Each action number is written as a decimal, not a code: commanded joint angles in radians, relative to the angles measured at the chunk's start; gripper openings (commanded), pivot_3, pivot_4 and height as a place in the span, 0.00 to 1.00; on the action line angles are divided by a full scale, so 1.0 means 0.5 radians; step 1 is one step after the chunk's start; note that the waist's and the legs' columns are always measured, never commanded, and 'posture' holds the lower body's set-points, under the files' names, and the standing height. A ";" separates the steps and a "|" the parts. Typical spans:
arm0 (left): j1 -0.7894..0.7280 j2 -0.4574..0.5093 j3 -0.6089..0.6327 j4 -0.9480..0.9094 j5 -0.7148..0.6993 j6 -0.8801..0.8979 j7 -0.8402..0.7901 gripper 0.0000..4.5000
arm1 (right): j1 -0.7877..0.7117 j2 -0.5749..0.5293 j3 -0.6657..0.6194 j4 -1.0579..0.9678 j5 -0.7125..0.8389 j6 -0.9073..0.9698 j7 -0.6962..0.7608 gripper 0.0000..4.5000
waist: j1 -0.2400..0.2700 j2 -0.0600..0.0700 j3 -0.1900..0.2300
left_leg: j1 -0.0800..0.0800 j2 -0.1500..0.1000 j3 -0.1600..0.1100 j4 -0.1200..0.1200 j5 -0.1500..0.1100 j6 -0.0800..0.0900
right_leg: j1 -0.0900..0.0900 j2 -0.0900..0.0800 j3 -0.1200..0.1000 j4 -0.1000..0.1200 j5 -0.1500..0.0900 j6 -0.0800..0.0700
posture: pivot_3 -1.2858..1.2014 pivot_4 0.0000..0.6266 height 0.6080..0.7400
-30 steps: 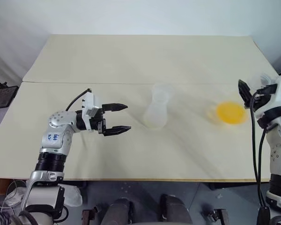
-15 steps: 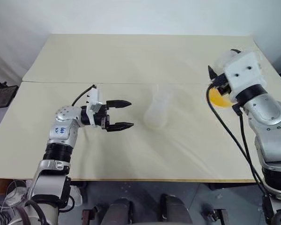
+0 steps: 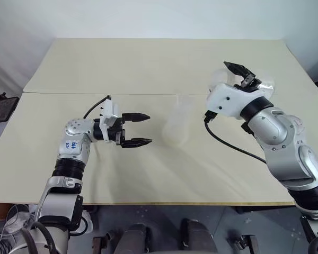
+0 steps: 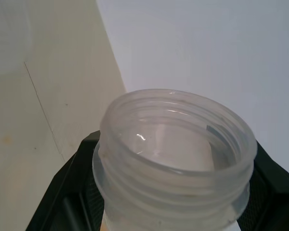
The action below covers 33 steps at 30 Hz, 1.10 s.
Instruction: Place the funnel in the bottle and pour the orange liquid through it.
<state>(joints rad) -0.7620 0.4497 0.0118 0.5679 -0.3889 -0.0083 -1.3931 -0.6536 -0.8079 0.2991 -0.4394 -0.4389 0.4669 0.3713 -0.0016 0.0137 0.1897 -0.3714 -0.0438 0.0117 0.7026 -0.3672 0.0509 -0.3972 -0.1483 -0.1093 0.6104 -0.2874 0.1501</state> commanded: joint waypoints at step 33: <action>-0.115 0.015 0.044 0.096 0.015 -0.066 -0.026 1.00 | -0.286 0.154 0.076 0.362 -0.790 -0.894 0.161 0.63 | -0.006 0.000 0.000 | 0.000 0.000 -0.001 -0.002 0.000 -0.001 | 0.000 0.000 -0.002 0.000 0.000 0.000 | 0.52 0.24 1.00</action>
<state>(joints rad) -0.7948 0.4490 0.0193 0.6179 -0.3840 -0.0275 -1.3995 -0.7623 -0.7327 0.3854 -0.2348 -0.8132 0.0380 0.4579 -0.0044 0.0137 0.1897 -0.3715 -0.0437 0.0110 0.7018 -0.3671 0.0506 -0.3974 -0.1482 -0.1101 0.6105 -0.2874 0.1501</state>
